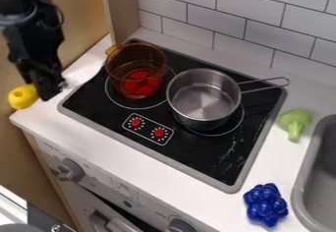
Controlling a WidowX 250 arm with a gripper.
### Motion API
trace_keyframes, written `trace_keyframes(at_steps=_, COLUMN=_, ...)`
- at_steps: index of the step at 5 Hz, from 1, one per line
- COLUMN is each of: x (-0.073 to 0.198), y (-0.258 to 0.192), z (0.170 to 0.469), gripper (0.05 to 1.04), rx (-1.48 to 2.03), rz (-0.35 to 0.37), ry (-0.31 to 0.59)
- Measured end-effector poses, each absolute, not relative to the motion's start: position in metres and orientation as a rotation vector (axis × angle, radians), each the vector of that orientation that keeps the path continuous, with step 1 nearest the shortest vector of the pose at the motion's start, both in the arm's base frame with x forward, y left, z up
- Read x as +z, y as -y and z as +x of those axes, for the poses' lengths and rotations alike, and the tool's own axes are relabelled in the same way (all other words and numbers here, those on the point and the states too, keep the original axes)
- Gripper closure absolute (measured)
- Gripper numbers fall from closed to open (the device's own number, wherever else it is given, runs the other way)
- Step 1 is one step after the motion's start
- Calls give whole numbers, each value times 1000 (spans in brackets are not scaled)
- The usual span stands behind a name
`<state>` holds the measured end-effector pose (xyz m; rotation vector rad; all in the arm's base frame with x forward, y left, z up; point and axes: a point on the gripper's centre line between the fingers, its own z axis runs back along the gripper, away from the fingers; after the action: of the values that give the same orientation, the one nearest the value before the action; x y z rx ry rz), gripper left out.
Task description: Moved the yellow knife into the translucent pot on the left burner
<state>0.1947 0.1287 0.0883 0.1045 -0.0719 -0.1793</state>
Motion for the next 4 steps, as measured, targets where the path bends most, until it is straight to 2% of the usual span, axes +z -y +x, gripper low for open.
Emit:
trace_keyframes(at_steps=2, x=127, y=-109, z=207, gripper=766, rx=-143, rz=107, ry=25)
trace_keyframes(at_steps=3, x=138, y=-105, z=228, gripper=766, rx=-198, rz=74, ry=103)
trace_keyframes(at_steps=4, x=129, y=-104, z=253, gripper=766, rx=-263, rz=45, ry=194)
